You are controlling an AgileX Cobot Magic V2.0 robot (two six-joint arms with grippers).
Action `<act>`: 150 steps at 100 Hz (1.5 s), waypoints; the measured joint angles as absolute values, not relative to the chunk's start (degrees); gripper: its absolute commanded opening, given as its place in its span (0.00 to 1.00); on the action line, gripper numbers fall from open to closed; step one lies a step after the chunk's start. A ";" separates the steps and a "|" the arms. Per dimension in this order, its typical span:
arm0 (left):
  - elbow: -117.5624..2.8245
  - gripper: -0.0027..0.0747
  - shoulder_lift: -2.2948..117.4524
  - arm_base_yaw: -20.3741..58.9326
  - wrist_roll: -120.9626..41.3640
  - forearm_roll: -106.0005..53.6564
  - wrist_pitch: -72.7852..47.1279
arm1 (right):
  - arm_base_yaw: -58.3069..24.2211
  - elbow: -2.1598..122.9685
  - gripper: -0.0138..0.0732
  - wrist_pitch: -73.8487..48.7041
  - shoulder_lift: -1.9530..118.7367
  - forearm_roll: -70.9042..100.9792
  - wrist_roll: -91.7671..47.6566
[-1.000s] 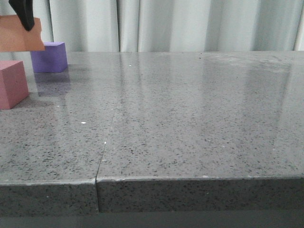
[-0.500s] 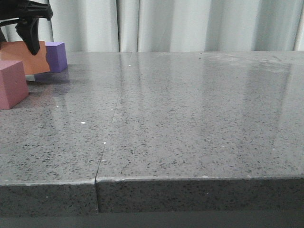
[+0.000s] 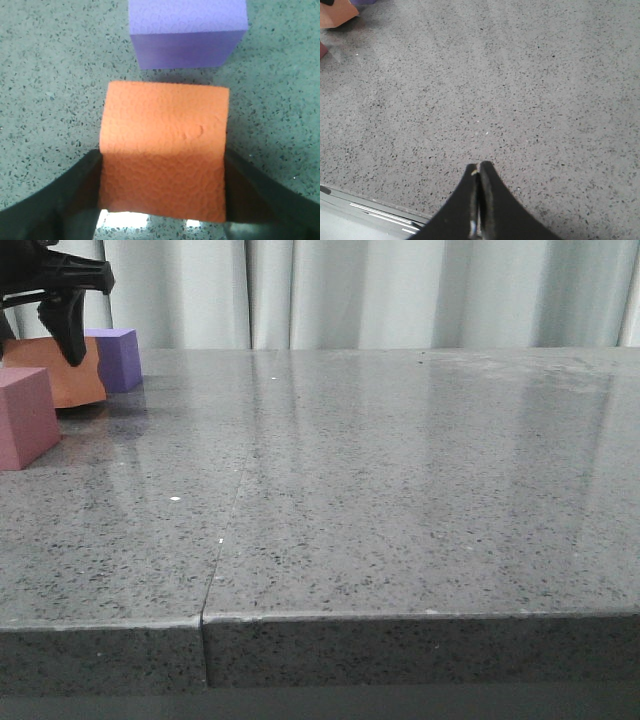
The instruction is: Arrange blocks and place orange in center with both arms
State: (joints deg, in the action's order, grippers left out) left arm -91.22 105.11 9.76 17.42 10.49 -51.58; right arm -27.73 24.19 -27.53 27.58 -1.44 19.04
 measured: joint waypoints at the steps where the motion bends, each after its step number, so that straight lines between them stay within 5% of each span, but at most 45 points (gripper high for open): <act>1: -91.22 0.68 105.11 9.76 17.42 10.49 -51.58 | -27.73 24.19 0.08 -27.53 27.58 -1.44 19.04; 13: -91.22 0.82 105.56 9.76 17.65 9.85 -51.70 | -27.73 24.19 0.08 -27.53 27.58 -1.44 19.04; 59: -91.18 0.81 103.35 9.76 17.65 9.62 -52.44 | -27.73 24.19 0.08 -27.53 27.58 -1.44 19.04; 71: -91.18 0.69 100.59 9.76 17.65 9.62 -53.15 | -27.73 24.19 0.08 -27.53 27.58 -1.44 19.04; 103: -91.18 0.01 94.11 9.76 16.98 10.48 -55.00 | -27.73 24.19 0.08 -27.53 27.58 -1.44 19.04; 150: -89.25 0.01 82.57 9.76 16.57 10.71 -57.25 | -27.73 24.19 0.08 -27.53 27.58 -1.44 19.04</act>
